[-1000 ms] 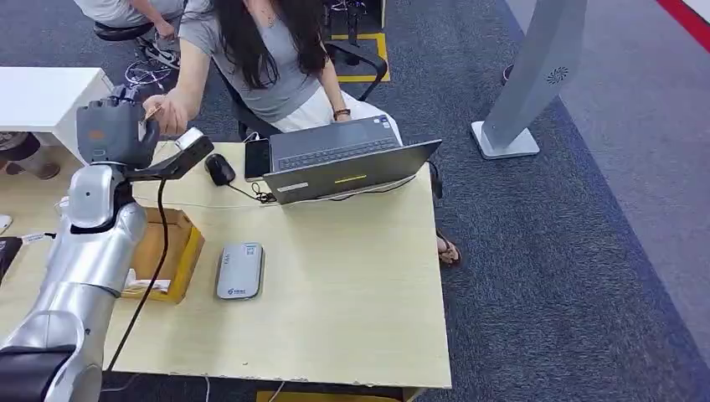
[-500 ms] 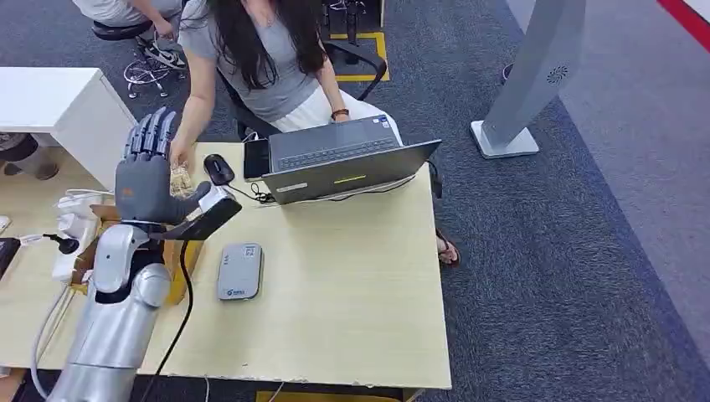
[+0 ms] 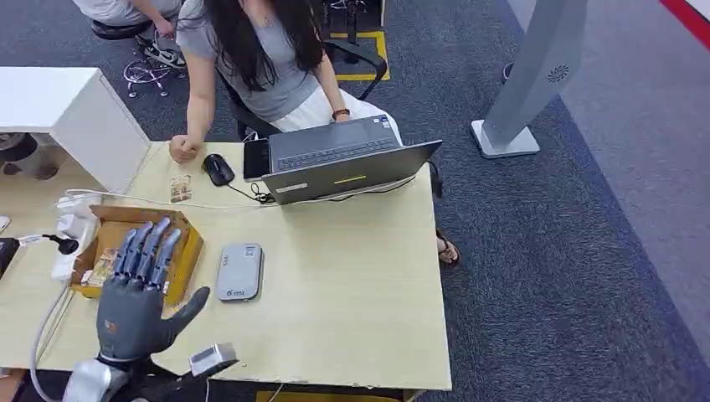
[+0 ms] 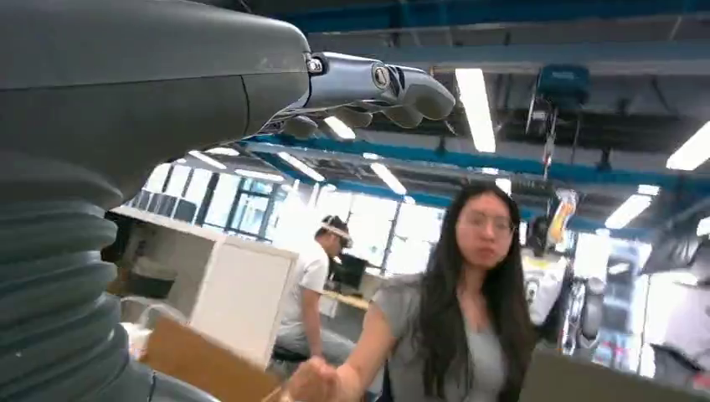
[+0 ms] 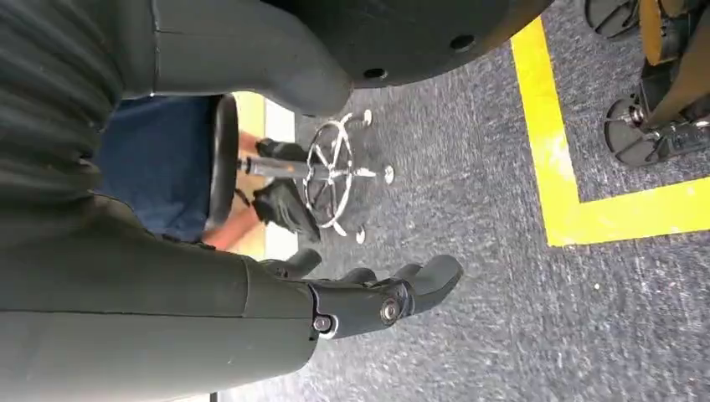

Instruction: Pass the card to the sensor for recognition and then transmit it.

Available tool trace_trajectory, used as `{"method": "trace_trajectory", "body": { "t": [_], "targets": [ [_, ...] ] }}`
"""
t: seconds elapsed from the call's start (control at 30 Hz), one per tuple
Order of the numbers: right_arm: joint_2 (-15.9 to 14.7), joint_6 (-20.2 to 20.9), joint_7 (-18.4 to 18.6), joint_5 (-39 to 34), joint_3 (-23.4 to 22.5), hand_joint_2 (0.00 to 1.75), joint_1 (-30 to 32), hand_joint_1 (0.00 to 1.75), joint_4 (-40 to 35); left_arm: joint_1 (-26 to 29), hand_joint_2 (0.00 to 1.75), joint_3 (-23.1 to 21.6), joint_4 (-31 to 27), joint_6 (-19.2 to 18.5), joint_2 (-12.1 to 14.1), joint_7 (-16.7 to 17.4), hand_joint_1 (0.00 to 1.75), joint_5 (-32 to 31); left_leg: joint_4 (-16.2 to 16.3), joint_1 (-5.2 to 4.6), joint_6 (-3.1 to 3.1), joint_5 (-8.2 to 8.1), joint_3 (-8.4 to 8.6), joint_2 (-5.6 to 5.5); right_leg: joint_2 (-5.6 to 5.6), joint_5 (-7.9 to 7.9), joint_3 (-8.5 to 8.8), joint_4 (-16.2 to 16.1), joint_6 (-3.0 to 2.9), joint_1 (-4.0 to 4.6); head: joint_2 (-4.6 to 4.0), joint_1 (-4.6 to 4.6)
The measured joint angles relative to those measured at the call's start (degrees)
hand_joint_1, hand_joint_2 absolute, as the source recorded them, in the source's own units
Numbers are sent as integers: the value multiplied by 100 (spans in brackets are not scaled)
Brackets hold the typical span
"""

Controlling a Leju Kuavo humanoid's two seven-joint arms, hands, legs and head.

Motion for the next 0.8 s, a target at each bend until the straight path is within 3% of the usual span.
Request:
{"method": "trace_trajectory", "body": {
  "t": [0.17,0.33,0.47,0.57,0.7,0.8],
  "targets": [
    [15,-17,-20,-70,-118,175,24,0,0,704,175,0,-249,-919,457,767,0,-113,-1,2,-2,-6,3,-2,-5,-5,3,0,-1,0,0,4],
    [17,-9,-70,-81,-157,175,29,0,0,1034,175,2,-310,-1351,890,979,0,42,-2,4,-3,-5,6,-4,-8,-5,7,1,-2,3,0,4],
    [20,-9,-85,-81,-199,175,29,0,0,1105,175,2,-338,-1425,1033,1002,0,55,-2,3,-3,-5,7,-8,-10,-5,11,1,-1,4,0,4],
    [31,-11,-79,-81,-205,175,28,0,0,1103,175,37,-343,-1681,1102,1292,0,-67,-1,3,-2,-5,8,-9,-10,-5,11,1,-1,3,0,4],
    [33,-9,-39,-74,-205,175,25,0,-2,953,175,310,-232,-2061,1115,1453,0,-92,-1,4,-3,-5,8,-10,-12,-4,12,1,-2,3,0,2],
    [33,-9,-33,-74,-205,175,27,0,-2,880,175,481,-161,-2111,1115,1460,0,-81,-1,4,-3,-4,11,-9,-11,-4,13,1,-3,3,0,2]
  ]
}}
